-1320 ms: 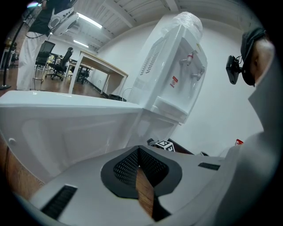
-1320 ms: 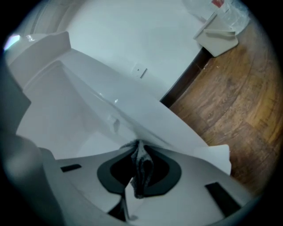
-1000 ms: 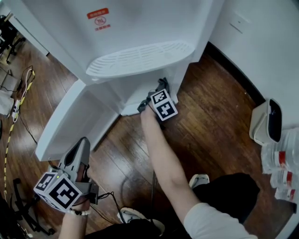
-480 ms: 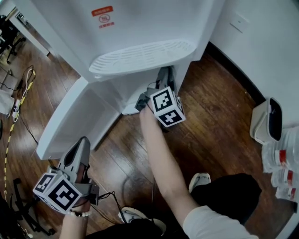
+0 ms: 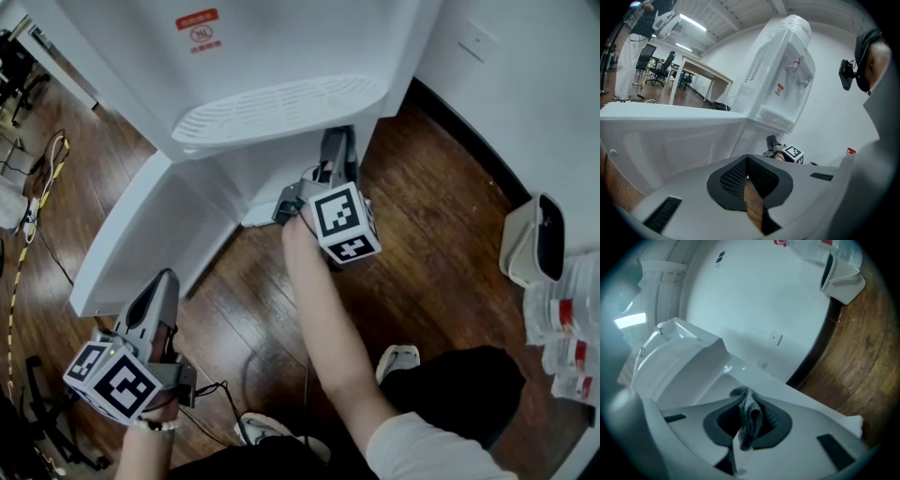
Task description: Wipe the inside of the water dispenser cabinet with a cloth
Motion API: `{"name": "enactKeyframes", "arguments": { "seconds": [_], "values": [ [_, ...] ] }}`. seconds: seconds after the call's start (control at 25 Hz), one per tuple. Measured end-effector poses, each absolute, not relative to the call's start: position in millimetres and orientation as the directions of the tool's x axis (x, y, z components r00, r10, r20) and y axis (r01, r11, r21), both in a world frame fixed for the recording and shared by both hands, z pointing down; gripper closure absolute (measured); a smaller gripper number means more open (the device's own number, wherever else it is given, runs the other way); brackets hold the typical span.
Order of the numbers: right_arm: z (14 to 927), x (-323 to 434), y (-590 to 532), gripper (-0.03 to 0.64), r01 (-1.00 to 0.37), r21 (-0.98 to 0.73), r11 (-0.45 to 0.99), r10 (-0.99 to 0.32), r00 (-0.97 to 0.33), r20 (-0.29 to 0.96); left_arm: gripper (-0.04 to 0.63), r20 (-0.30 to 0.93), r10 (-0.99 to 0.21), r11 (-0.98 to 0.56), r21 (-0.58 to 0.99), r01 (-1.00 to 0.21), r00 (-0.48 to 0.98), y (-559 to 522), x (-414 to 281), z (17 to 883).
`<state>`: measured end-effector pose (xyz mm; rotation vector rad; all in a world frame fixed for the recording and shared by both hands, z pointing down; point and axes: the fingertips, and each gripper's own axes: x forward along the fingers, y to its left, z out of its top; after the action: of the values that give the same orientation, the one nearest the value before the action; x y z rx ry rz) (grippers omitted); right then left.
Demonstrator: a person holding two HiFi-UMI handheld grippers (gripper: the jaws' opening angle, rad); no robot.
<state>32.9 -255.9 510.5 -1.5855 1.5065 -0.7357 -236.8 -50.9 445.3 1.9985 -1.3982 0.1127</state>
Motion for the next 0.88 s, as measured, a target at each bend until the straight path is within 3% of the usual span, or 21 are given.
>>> {"name": "enactKeyframes", "arguments": {
  "seconds": [0.52, 0.88],
  "values": [
    [690.2, 33.9, -260.5, 0.580, -0.607, -0.741, -0.288, -0.953, 0.103, 0.286, 0.609, 0.450, -0.790, -0.178, 0.483, -0.858, 0.417, -60.7, -226.8, 452.8],
    [695.7, 4.2, -293.9, 0.581, -0.753, -0.628, -0.197, -0.943, -0.031, 0.333, 0.609, 0.474, -0.778, -0.163, 0.482, -0.861, 0.413, -69.6, -223.0, 466.2]
  ]
}}
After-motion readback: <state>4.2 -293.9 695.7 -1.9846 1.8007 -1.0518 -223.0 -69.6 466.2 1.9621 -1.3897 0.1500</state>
